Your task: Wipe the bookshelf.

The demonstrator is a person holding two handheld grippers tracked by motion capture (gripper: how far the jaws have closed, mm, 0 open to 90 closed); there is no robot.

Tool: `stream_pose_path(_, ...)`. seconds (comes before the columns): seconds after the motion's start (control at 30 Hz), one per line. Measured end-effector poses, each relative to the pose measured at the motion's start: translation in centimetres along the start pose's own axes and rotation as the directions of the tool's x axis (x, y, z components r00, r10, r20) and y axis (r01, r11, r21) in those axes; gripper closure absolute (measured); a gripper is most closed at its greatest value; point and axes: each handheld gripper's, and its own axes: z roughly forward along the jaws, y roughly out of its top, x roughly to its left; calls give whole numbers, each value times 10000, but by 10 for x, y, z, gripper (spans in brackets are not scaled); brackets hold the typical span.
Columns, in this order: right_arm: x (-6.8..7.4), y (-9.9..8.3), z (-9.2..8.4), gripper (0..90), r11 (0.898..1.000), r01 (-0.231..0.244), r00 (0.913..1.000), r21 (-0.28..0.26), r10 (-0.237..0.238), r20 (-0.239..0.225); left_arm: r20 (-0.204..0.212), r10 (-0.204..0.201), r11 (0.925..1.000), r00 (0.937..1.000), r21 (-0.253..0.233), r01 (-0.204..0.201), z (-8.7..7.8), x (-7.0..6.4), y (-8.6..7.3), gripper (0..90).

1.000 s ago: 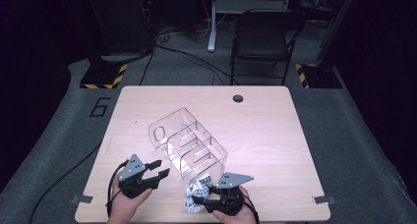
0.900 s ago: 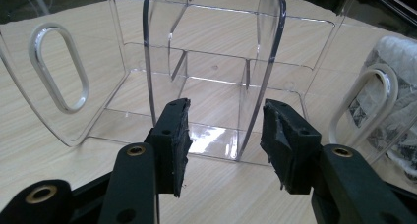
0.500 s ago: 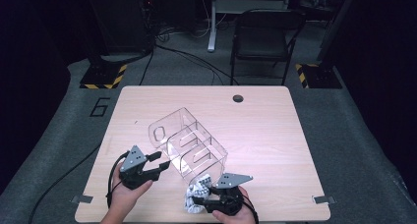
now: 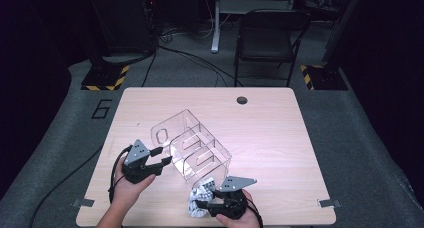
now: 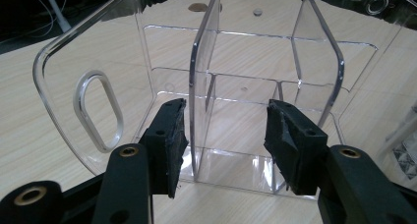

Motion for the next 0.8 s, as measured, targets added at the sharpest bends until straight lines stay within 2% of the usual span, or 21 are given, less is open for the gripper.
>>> stream_pose_path(0.2,-1,-1,1,594,10000,16,10000,-13,-16,4,-86,-22,9999,10000,152,23,5,5,5,495)
stream_pose_path(0.33,-1,-1,1,594,10000,-22,10000,3,22,-9,-158,-217,9997,9996,135,219,12,10,6,496)
stream_pose_path(0.5,-1,-1,1,595,10000,-1,10000,1,1,-12,19,-420,9989,9991,204,419,20,12,7,516)
stream_pose_path(0.73,-1,-1,1,595,10000,17,10000,11,-17,2,113,-164,9993,9998,335,161,31,10,13,558)
stream_pose_path(0.8,-2,-1,0,595,10000,33,10000,23,-33,-6,79,-59,9991,10000,414,56,35,7,15,605)
